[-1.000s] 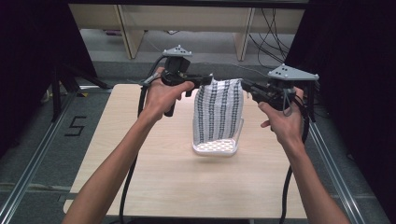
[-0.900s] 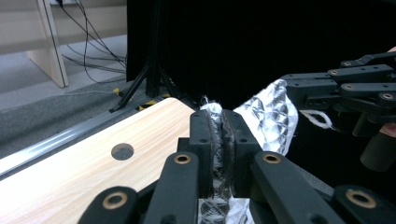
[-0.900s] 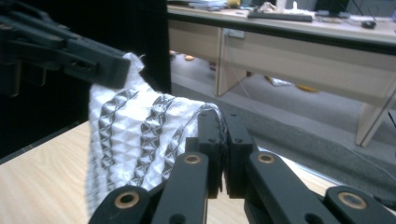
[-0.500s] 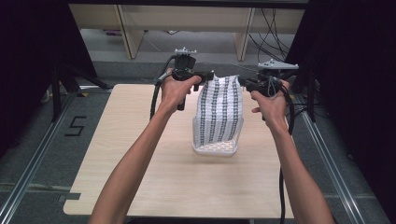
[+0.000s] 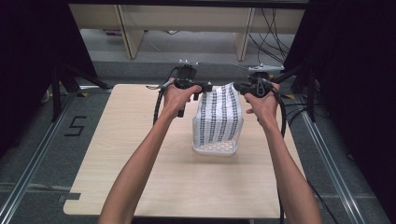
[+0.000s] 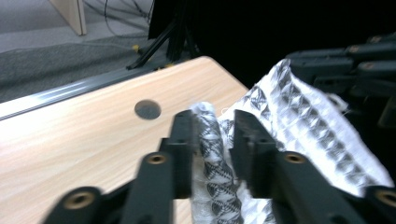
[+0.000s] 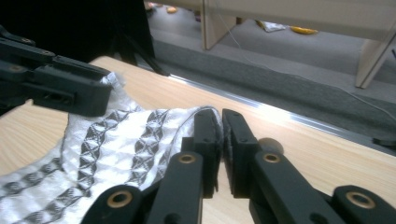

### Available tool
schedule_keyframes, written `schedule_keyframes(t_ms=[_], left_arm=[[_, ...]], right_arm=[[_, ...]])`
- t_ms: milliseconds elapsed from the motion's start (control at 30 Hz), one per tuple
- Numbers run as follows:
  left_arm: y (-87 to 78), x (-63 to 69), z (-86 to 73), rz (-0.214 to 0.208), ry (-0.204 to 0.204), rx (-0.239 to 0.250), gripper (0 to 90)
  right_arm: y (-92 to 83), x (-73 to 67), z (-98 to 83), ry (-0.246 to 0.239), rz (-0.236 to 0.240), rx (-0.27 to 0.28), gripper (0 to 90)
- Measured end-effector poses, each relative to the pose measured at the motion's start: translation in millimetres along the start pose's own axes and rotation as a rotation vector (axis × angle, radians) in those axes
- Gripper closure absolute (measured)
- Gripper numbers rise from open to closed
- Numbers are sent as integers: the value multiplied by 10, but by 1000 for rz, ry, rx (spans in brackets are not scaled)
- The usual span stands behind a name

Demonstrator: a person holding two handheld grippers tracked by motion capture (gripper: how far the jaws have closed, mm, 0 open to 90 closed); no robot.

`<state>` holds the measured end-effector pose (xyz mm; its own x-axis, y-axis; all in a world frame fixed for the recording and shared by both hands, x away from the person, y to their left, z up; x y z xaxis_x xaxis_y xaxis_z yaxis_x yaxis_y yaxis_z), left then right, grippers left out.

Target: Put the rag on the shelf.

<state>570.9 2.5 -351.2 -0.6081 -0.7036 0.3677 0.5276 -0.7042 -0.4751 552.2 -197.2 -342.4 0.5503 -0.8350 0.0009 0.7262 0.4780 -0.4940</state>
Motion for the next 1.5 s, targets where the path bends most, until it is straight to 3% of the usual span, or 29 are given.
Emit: schedule_keyframes(t_ms=[67,100,200,267,667,767,833,967,1000,1100,1167,1200,1300,1400,1500], left_arm=[[9,-22,-21,9,-9,-7,554],[1,-40,-32,24,-8,-17,494],[-15,-40,-40,34,-7,-18,436],[-22,-29,-42,40,-14,-7,428],[-163,8,-52,27,10,-4,418],[-196,27,-67,19,21,-12,384],[-249,55,-99,17,49,-30,351],[-336,53,-148,8,52,-25,323],[-350,46,-159,15,56,-29,310],[-378,54,-193,21,54,-25,285],[-417,65,-213,5,62,-23,266],[-460,64,-227,12,73,-27,255],[-516,79,-242,35,72,-21,195],[-585,83,-266,57,92,-34,198],[-605,117,-310,55,87,-34,199]], right_arm=[[39,-5,-15,-2,3,-17,797],[57,-3,-23,-8,-9,-36,733],[53,-33,-21,-20,-19,-47,707],[56,-53,-16,-31,-36,-36,692],[-23,-65,-48,-37,2,-49,687],[-67,-70,-75,-23,10,-52,656],[-87,-71,-89,-23,21,-40,642],[-141,-84,-106,-58,23,-49,616],[-166,-120,-117,-36,40,-50,609],[-178,-139,-129,-47,49,-33,570],[-200,-160,-148,-46,54,-37,483],[-220,-182,-155,-19,55,-51,456],[-257,-213,-175,5,71,-45,395],[-327,-237,-177,-1,83,-26,375],[-372,-266,-176,10,83,-19,345]])
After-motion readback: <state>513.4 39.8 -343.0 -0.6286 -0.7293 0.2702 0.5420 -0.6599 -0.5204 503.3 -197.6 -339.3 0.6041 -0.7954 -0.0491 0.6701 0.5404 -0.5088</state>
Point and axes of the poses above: each handheld gripper's, and its own axes: y roughly forward along the jaws, z roughly out of its top, x roughly to its right, the point moved 4 cm from there along y, roughly forward along the jaws, and after that the axes turned 5 degrees about -y, right-handed, at the moved point
